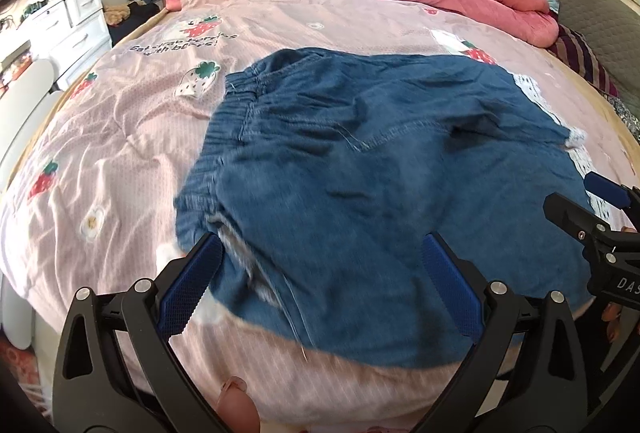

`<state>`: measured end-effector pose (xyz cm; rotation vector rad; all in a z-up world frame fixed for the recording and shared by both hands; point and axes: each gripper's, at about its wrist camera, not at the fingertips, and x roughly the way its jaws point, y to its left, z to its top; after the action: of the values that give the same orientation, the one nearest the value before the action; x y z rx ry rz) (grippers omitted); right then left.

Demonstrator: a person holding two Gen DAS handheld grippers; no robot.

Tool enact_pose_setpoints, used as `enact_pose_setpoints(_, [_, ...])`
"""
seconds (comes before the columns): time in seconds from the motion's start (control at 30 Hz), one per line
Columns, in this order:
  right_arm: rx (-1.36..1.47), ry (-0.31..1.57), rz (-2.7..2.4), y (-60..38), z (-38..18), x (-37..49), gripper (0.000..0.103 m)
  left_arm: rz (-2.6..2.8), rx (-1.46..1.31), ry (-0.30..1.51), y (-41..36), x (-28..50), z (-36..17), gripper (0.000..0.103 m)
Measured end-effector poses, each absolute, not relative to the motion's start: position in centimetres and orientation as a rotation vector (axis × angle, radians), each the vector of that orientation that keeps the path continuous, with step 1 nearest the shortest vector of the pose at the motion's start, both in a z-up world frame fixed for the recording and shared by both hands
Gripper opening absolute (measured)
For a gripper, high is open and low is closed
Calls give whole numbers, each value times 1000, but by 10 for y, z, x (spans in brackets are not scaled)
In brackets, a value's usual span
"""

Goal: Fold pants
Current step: 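Grasp the elastic waistband with the left gripper while the right gripper grasps the waistband too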

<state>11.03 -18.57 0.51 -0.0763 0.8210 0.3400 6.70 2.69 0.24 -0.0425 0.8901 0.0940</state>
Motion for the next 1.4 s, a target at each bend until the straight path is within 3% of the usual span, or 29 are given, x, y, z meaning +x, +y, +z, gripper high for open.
enact_pose_setpoints(0.4, [-185,838,476,-143,16,211,99,122,-48,883,82,158,16,94])
enact_pose_setpoints(0.7, [-366,904,577,-81,7,303,99,109,64,949,105,233,-4,94])
enact_pose_setpoints(1.2, [-493,1019,783,-22,-29,367,96,54,57,949,115,257,-21,94])
enact_pose_setpoints(1.27, [-491,1034,811,-16,-33,371,63,43,58,950,115,259,-22,94])
enact_pose_setpoints(1.33, [-497,1053,838,-11,-37,370,52,27,55,949,115,259,-23,91])
enact_pose_setpoints(1.4, [-499,1050,871,-9,-37,366,36,9,47,951,114,261,-25,80])
